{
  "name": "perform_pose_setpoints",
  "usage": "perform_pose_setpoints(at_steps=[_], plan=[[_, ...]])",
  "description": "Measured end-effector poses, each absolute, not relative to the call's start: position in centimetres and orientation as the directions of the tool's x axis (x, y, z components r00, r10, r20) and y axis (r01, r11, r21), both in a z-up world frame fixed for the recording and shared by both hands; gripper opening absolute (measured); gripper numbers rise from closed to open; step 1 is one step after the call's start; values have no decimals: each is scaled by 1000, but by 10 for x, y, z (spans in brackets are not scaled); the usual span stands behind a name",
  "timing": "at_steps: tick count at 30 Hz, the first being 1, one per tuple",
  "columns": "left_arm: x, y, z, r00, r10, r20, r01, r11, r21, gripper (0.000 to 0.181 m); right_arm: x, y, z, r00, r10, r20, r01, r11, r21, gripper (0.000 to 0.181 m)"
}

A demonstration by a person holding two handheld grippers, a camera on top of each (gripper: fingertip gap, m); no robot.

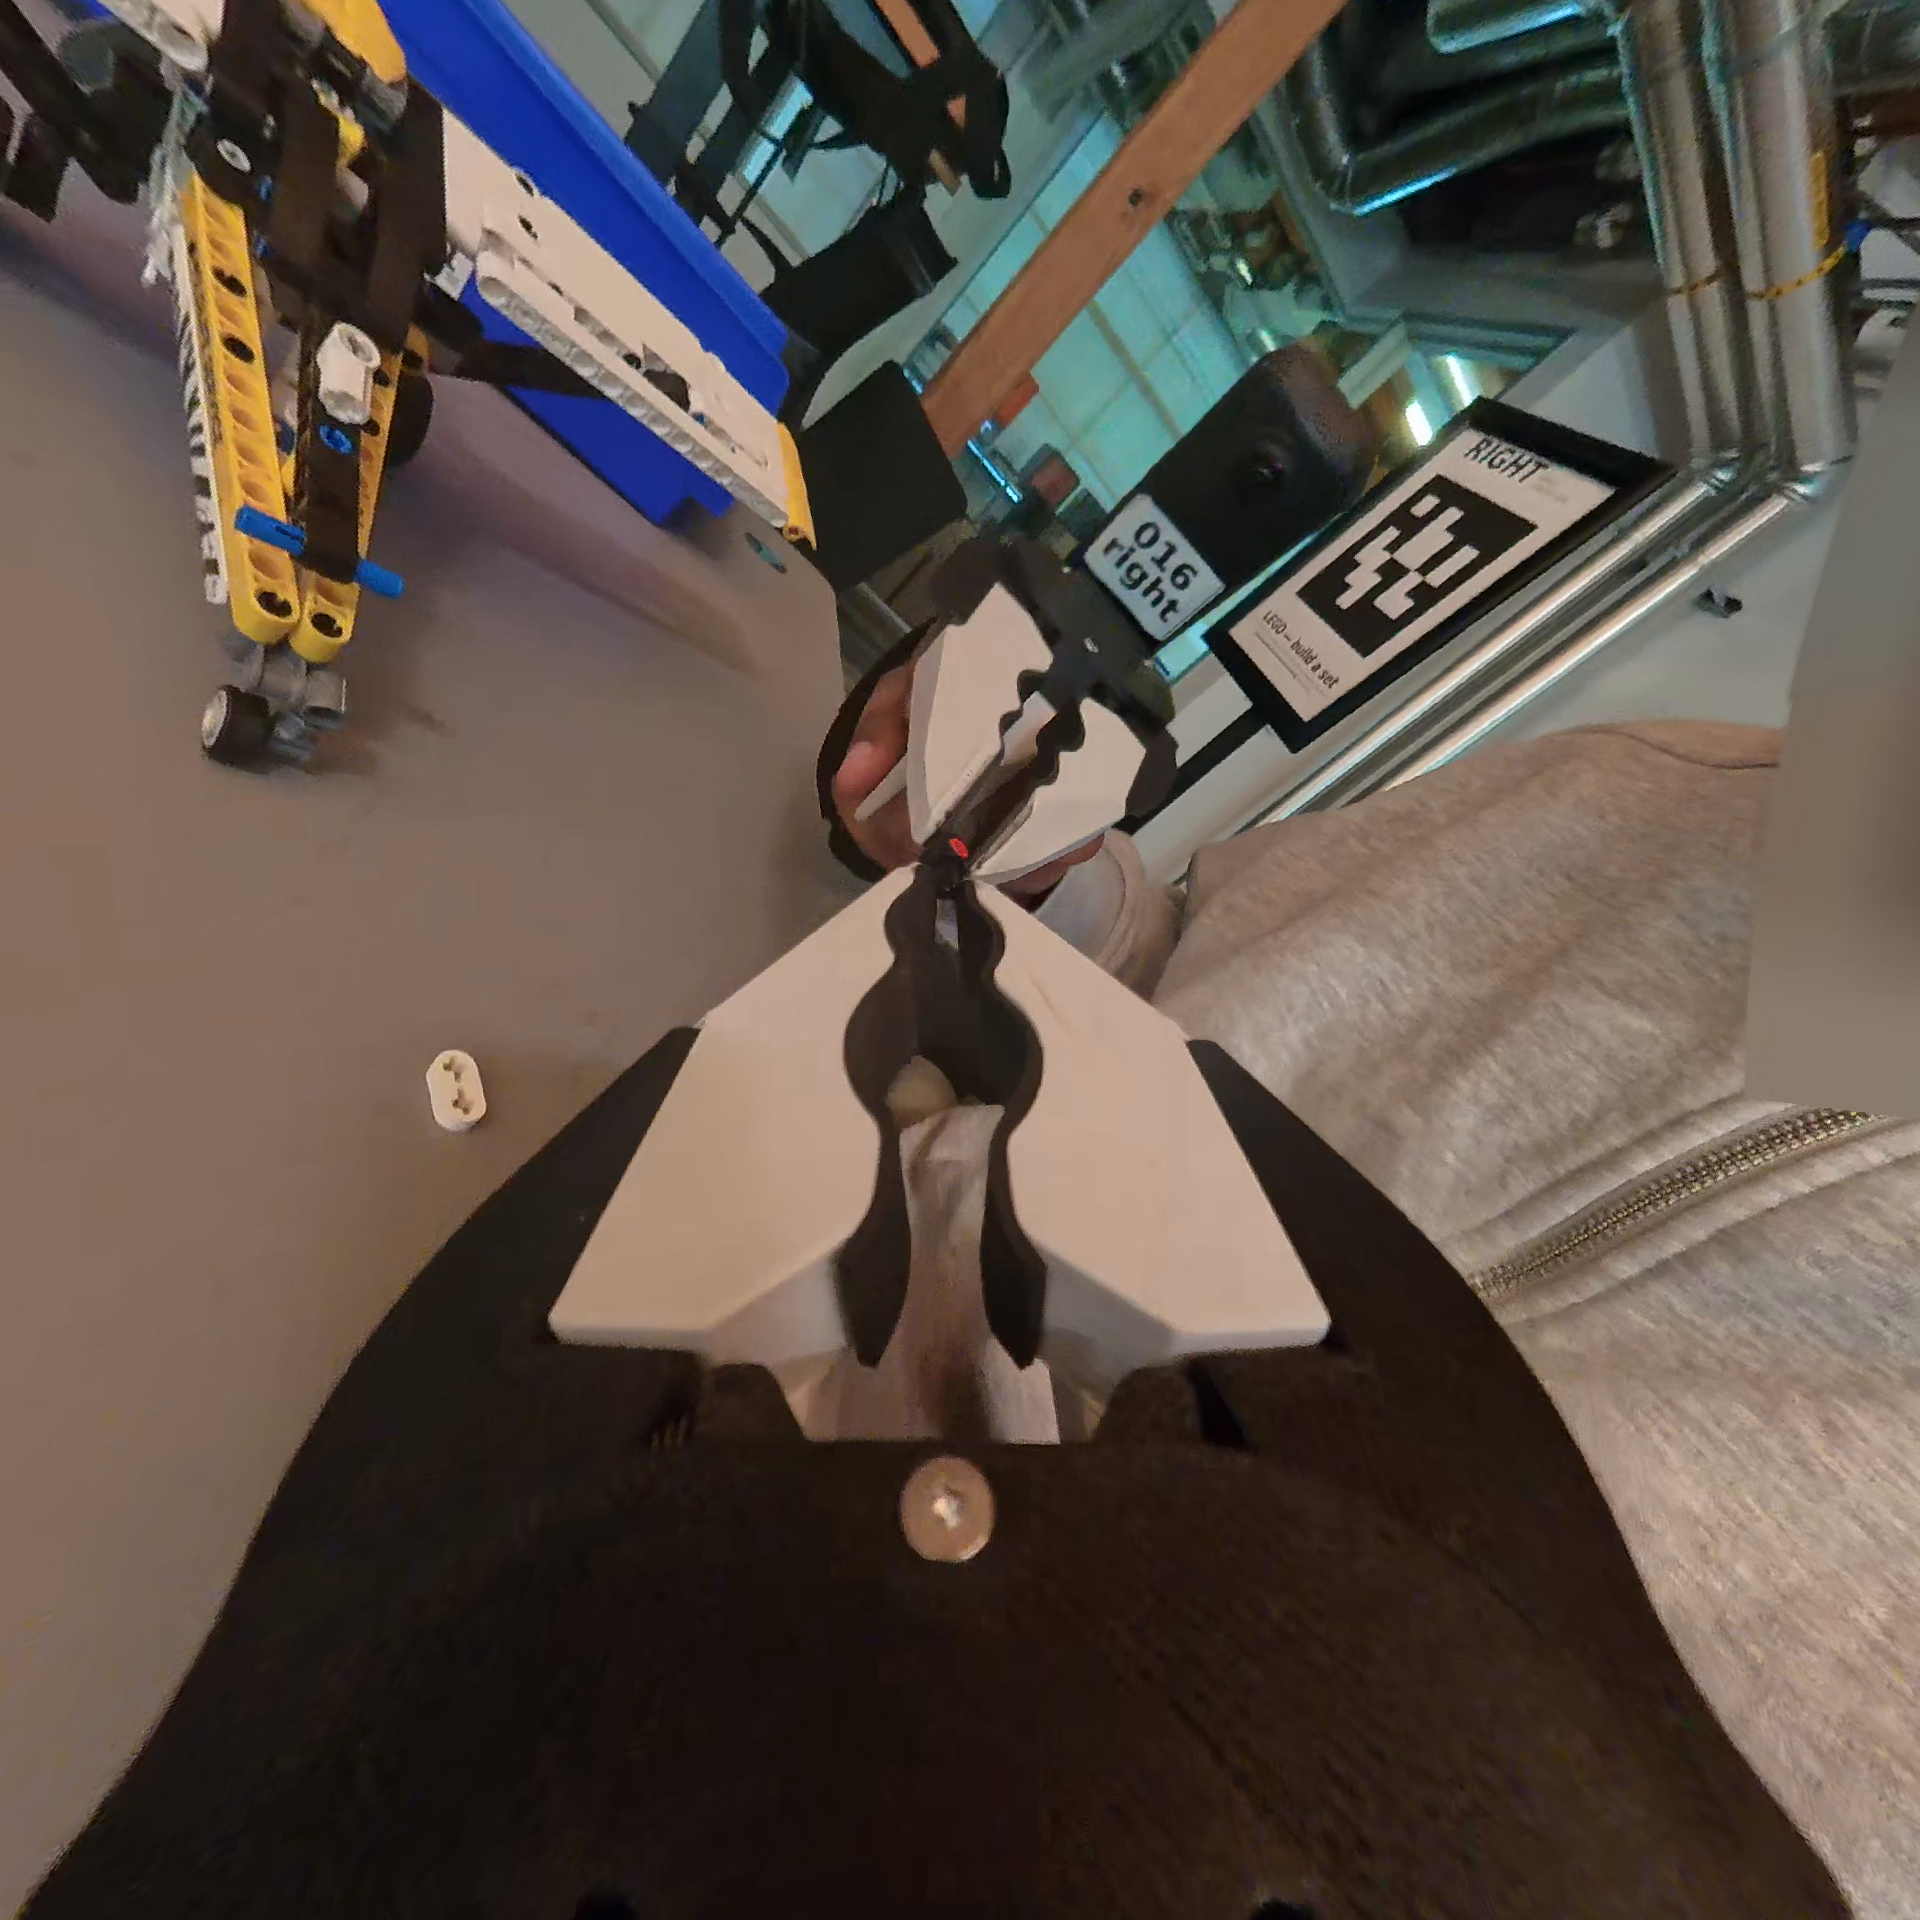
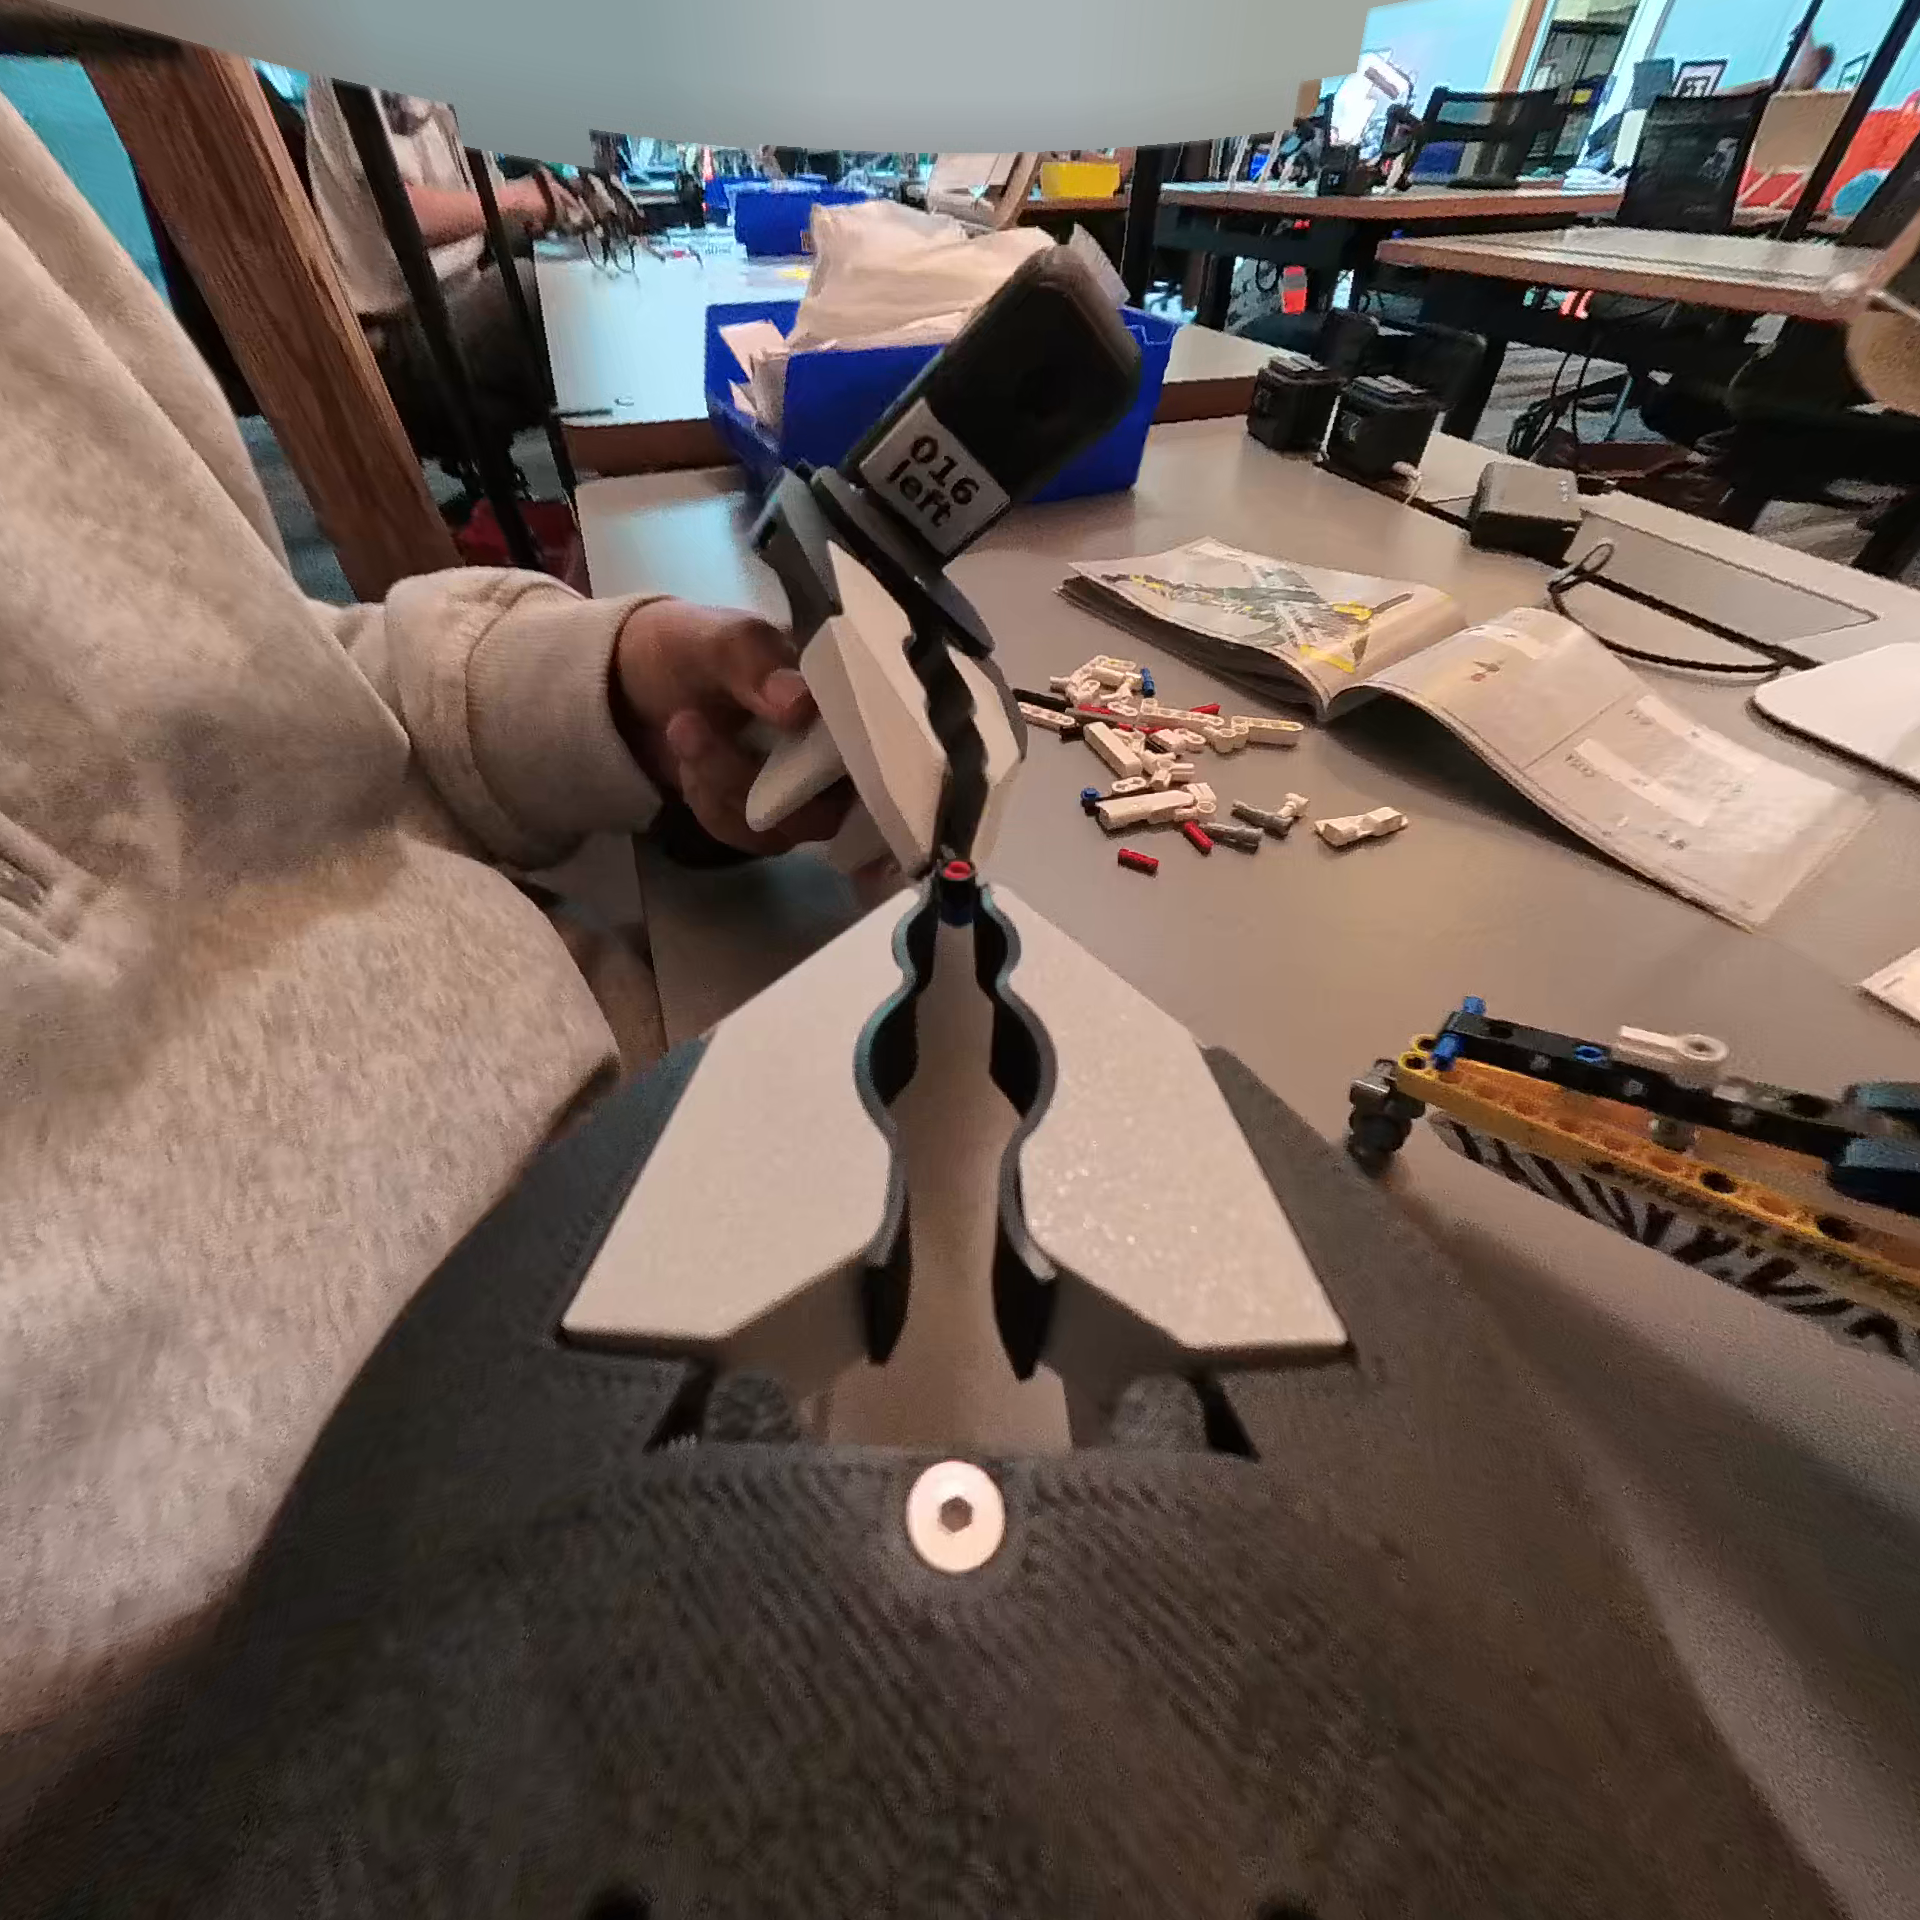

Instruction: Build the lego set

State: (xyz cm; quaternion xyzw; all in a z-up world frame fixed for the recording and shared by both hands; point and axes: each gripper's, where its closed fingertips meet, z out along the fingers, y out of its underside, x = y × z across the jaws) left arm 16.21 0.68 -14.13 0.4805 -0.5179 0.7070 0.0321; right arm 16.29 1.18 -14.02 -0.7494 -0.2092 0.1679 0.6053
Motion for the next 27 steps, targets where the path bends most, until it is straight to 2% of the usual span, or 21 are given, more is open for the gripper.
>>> perform_pose_setpoints(at_steps=[10, 27], plan=[[153, -4, -144, -561, -417, 715, -583, -414, -699, 2, 151, 6, -142, 812, 582, 36, 156, -157, -975, 6], [151, -9, -146, -567, -398, 721, -600, -400, -693, 2, 148, 2, -145, 789, 615, -2, 130, -170, -977, 6]])
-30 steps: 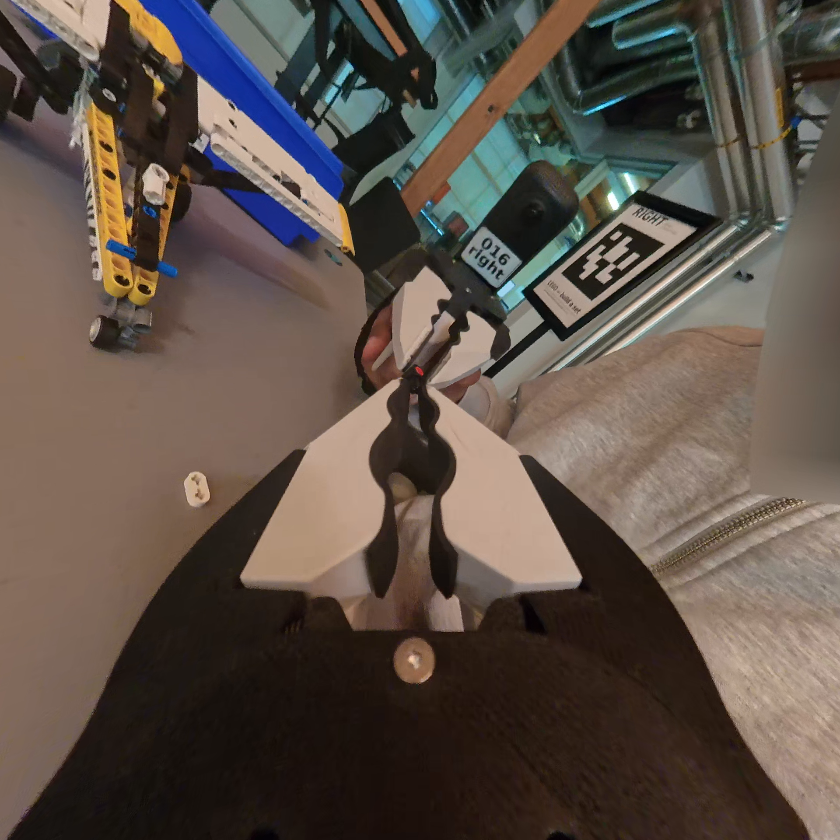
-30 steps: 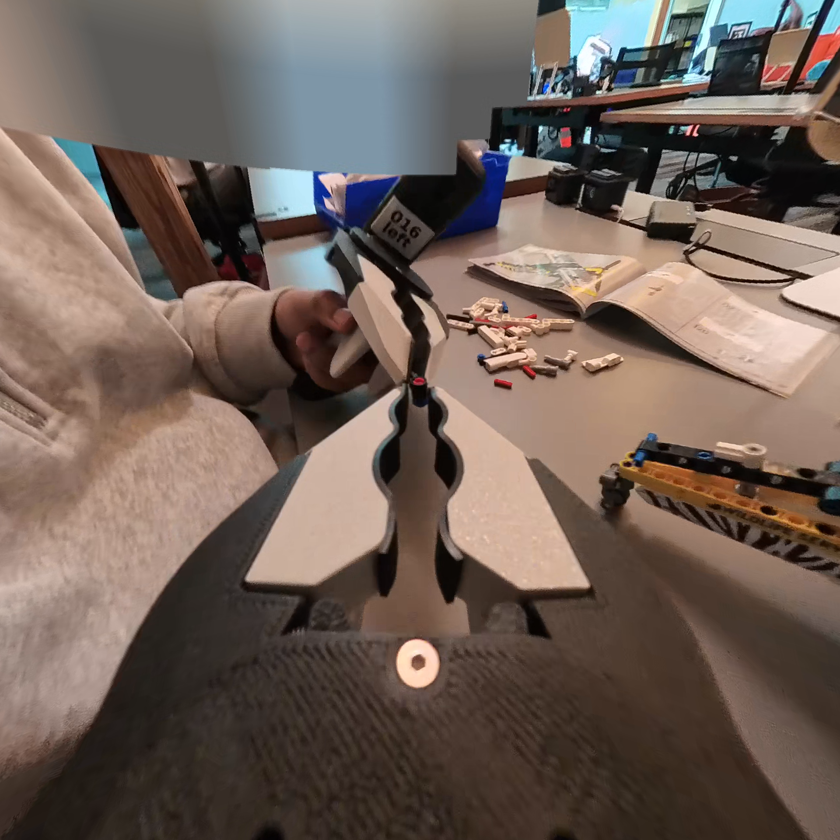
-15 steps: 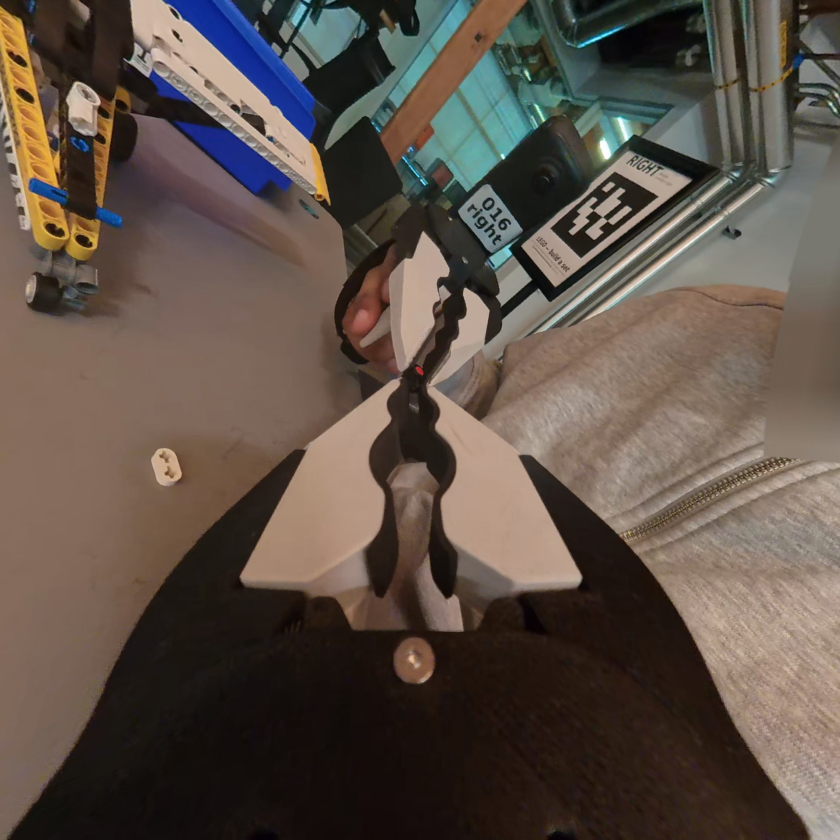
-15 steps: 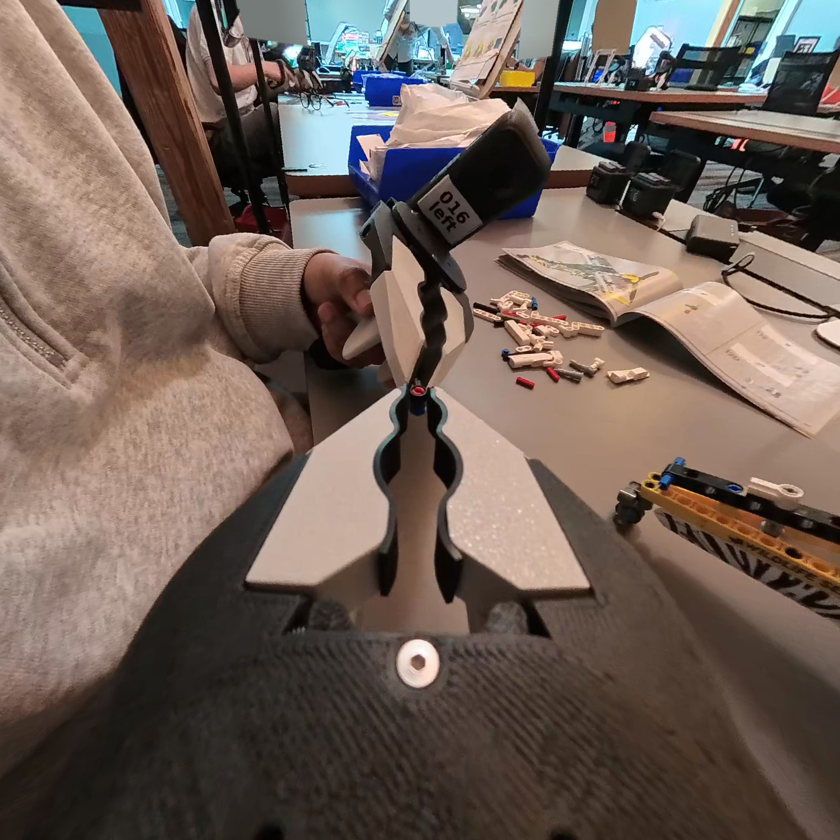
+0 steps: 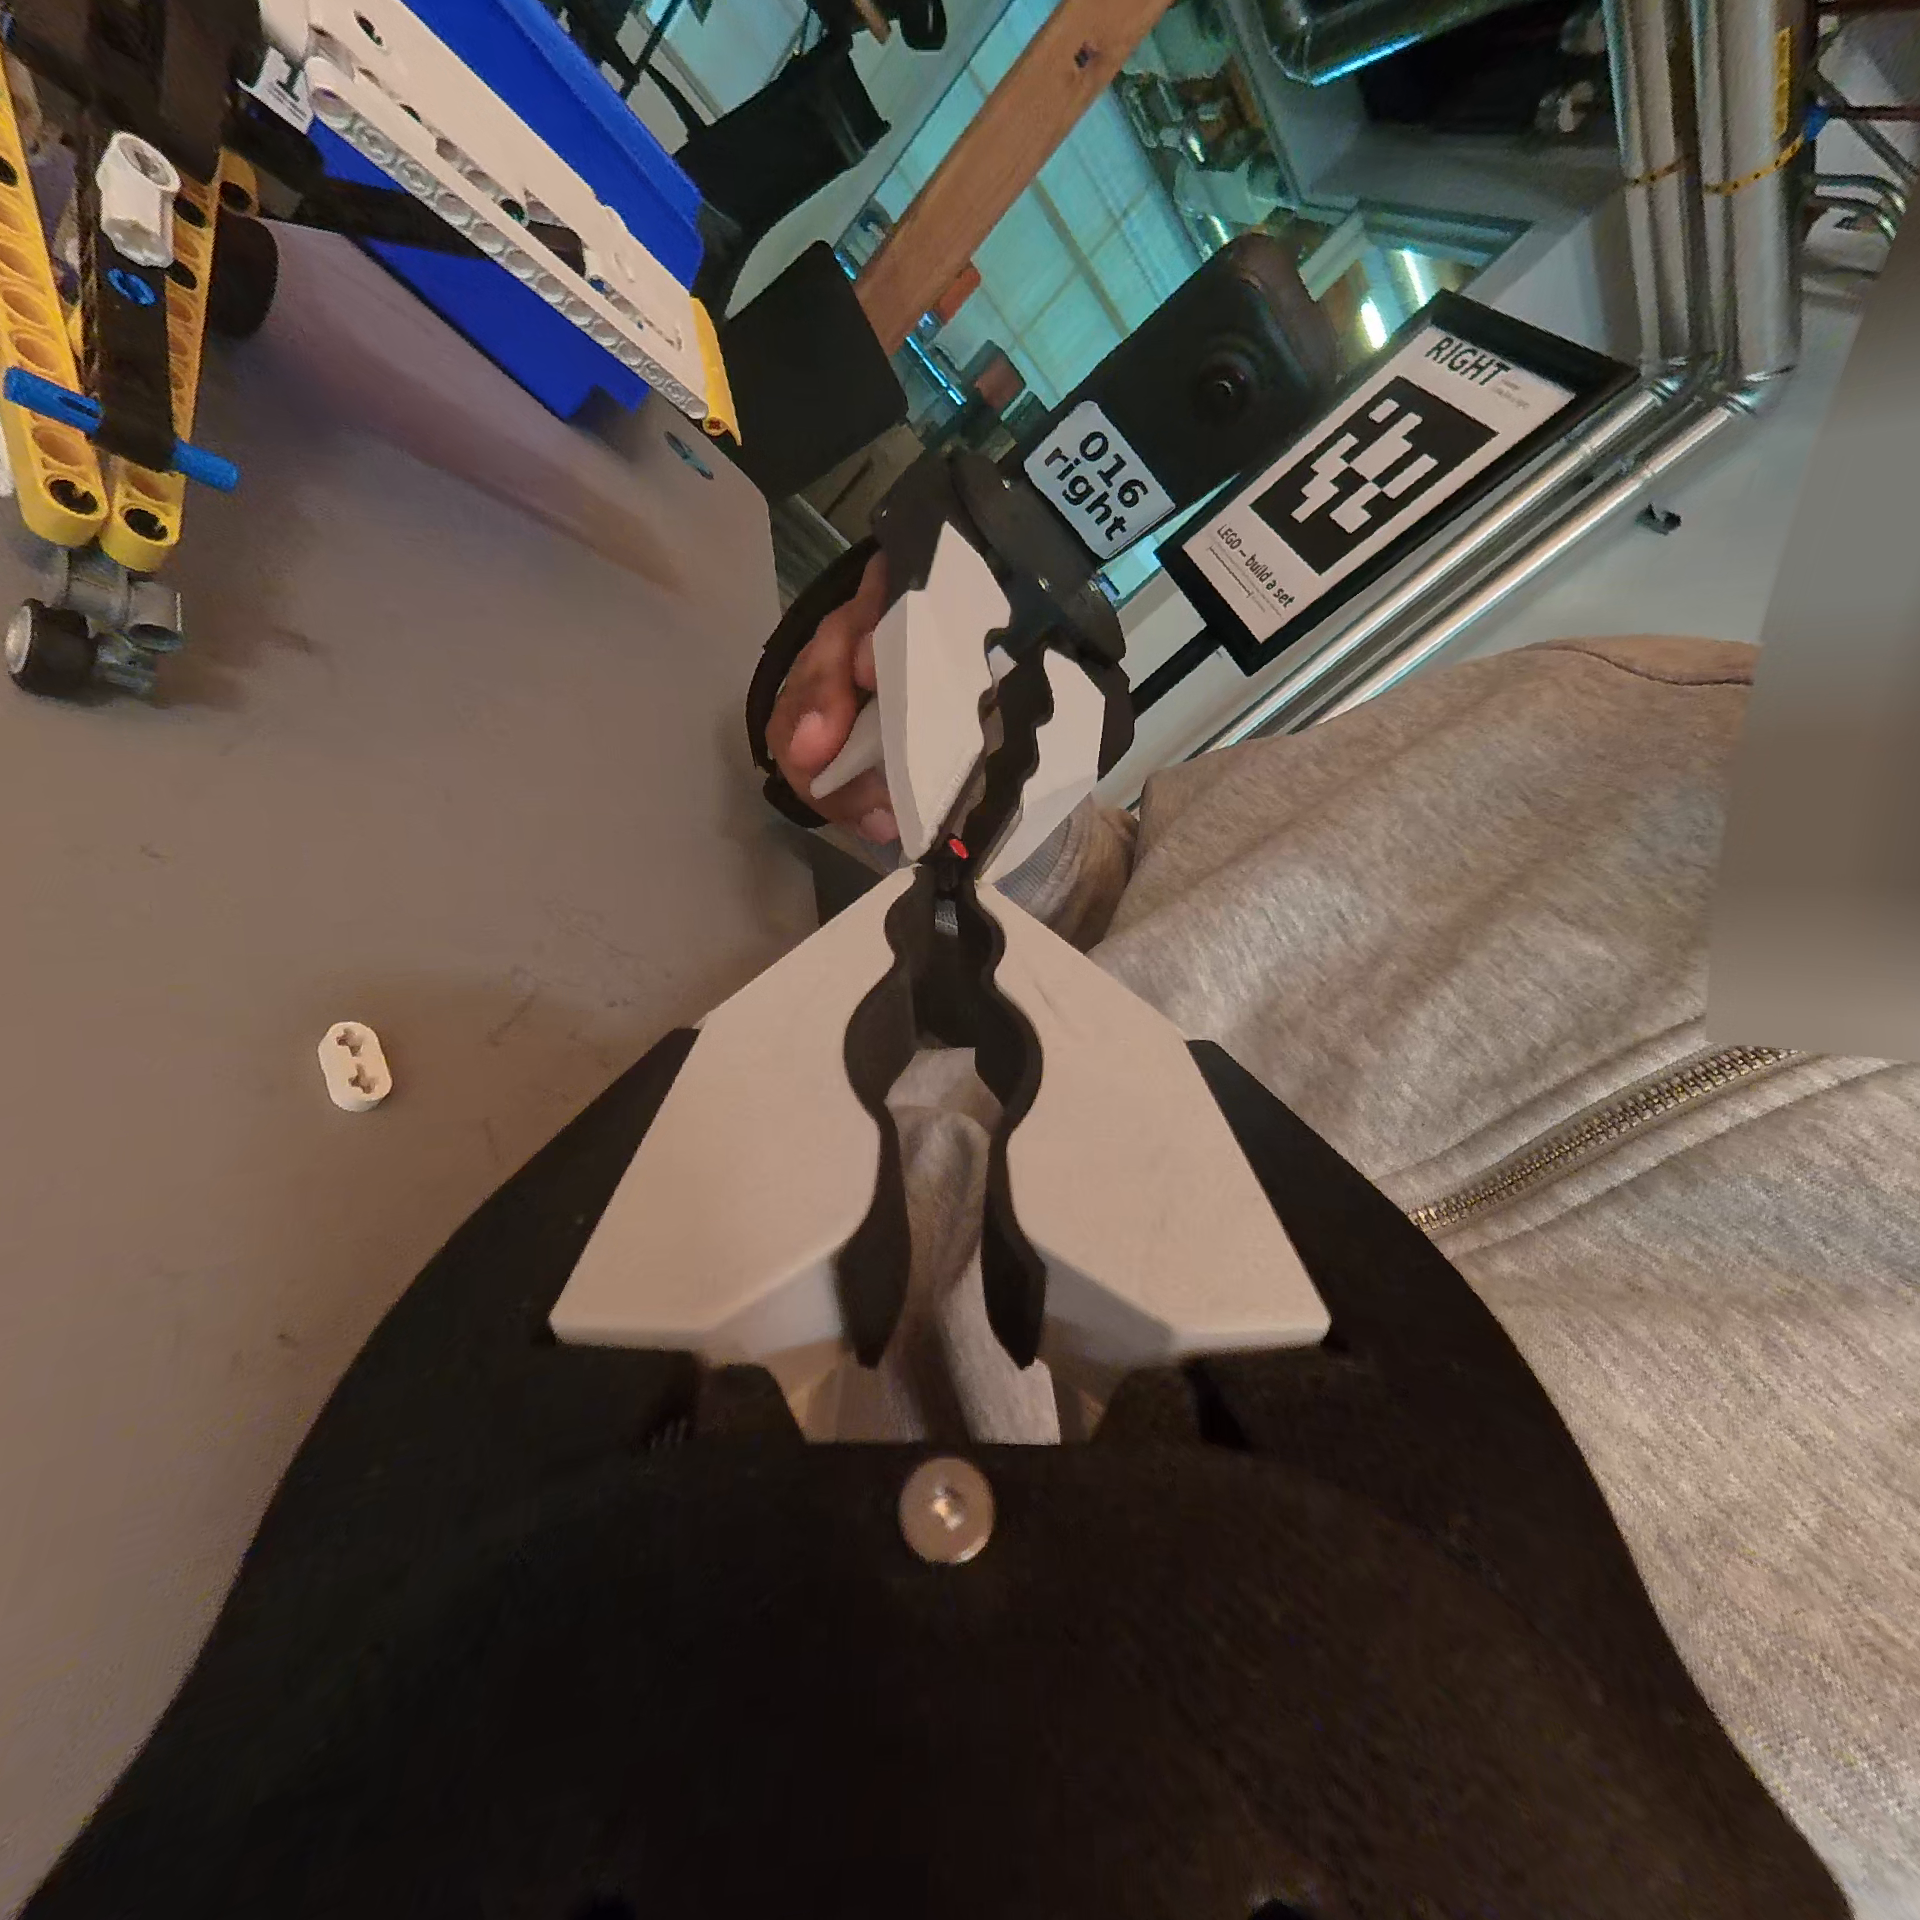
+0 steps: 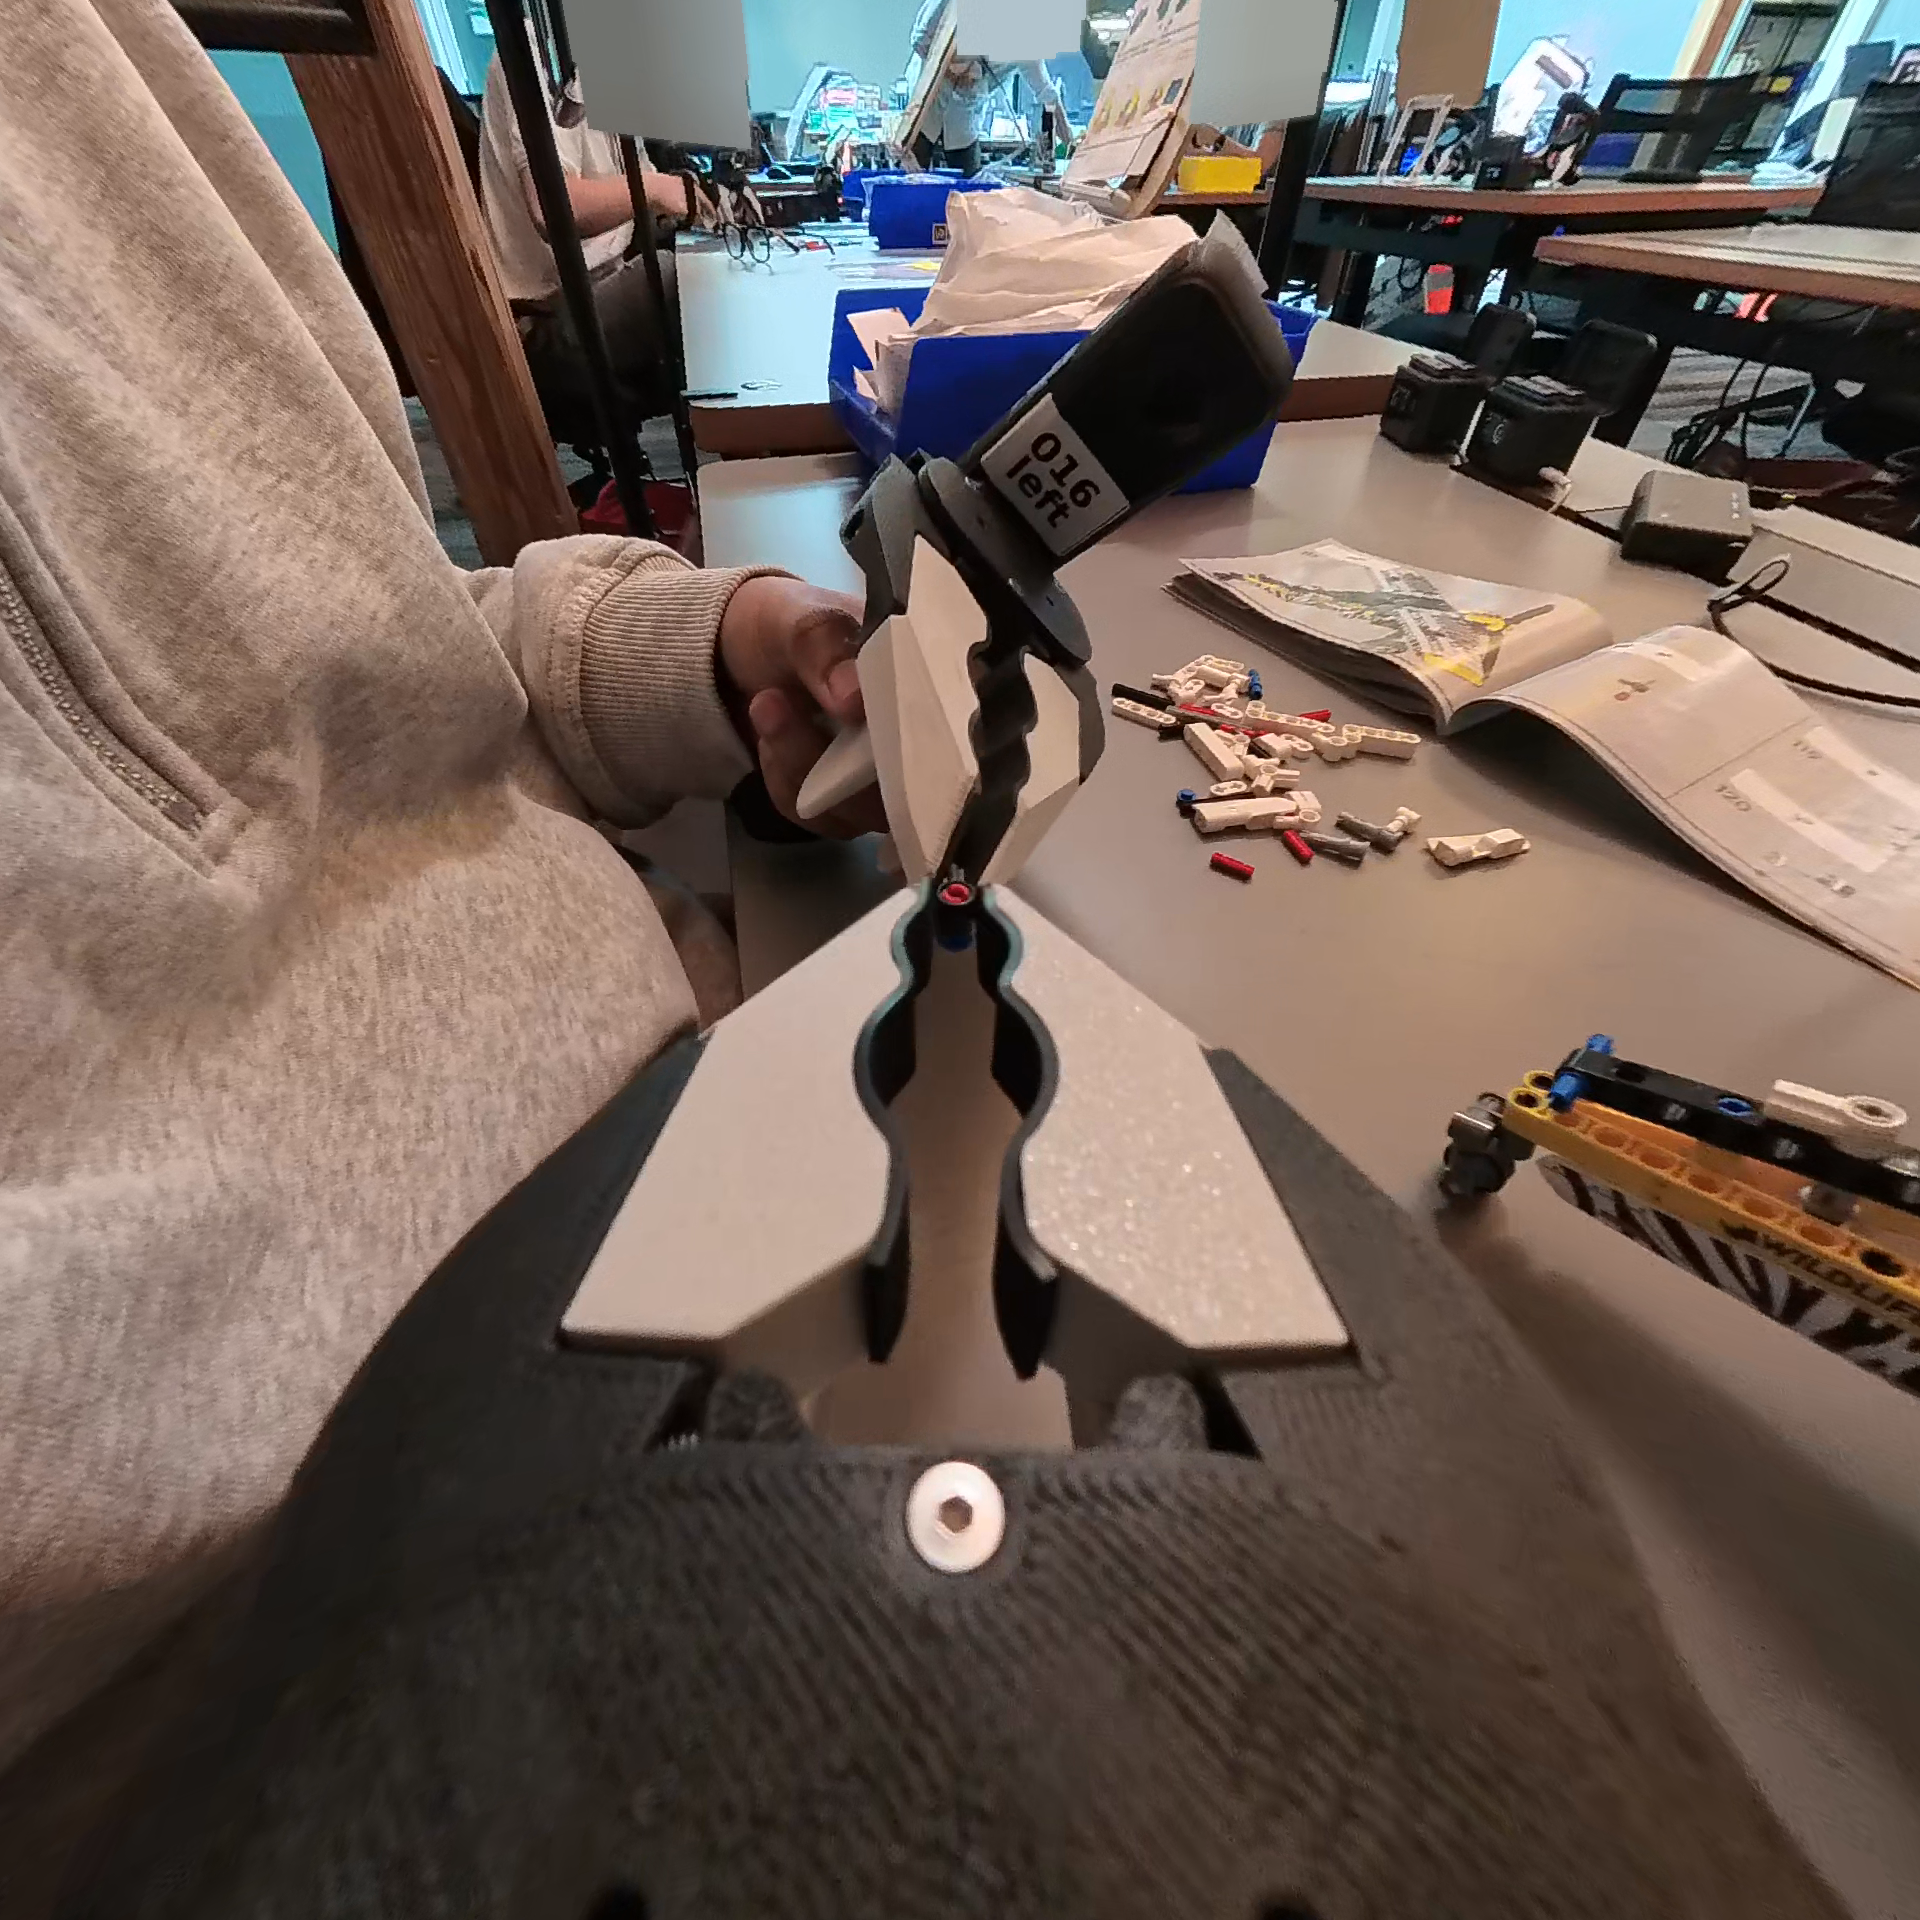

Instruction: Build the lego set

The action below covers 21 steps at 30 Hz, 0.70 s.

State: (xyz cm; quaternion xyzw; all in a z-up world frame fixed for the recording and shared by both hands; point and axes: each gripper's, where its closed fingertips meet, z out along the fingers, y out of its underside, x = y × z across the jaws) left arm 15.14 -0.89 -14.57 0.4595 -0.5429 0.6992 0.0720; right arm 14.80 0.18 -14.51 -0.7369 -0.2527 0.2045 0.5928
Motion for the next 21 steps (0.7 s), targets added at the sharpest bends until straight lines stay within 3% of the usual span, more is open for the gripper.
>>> perform_pose_setpoints(at_steps=[10, 15, 21], plan=[[155, -6, -147, -551, -435, 712, -585, -408, -701, 3, 152, 3, -146, 803, 596, -14, 123, -188, -975, 6], [167, 16, -166, -430, -635, 642, -561, -369, -741, 20, 171, 10, -144, 855, 517, -37, 74, -192, -979, 6], [178, 37, -203, -259, -886, 385, -601, -164, -782, 26, 183, 17, -143, 878, 471, -83, 5, -182, -983, 6]])
